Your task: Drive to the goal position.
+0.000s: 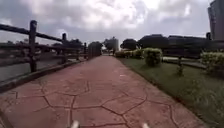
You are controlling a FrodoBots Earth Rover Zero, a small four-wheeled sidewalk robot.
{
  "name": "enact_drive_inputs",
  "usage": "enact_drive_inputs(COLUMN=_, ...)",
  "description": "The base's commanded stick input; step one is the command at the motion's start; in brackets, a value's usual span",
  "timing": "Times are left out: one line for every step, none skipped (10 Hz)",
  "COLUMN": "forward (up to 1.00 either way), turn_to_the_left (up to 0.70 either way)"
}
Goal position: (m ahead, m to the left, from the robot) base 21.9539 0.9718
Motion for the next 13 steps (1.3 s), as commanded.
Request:
enact_drive_inputs(forward=0.70, turn_to_the_left=0.30)
enact_drive_inputs(forward=0.70, turn_to_the_left=0.33)
enact_drive_inputs(forward=0.70, turn_to_the_left=0.34)
enact_drive_inputs(forward=0.70, turn_to_the_left=0.10)
enact_drive_inputs(forward=0.70, turn_to_the_left=0.00)
enact_drive_inputs(forward=0.70, turn_to_the_left=0.00)
enact_drive_inputs(forward=0.70, turn_to_the_left=0.00)
enact_drive_inputs(forward=0.70, turn_to_the_left=0.01)
enact_drive_inputs(forward=0.70, turn_to_the_left=0.02)
enact_drive_inputs(forward=0.70, turn_to_the_left=0.00)
enact_drive_inputs(forward=0.70, turn_to_the_left=0.00)
enact_drive_inputs(forward=0.70, turn_to_the_left=0.00)
enact_drive_inputs(forward=0.70, turn_to_the_left=0.00)
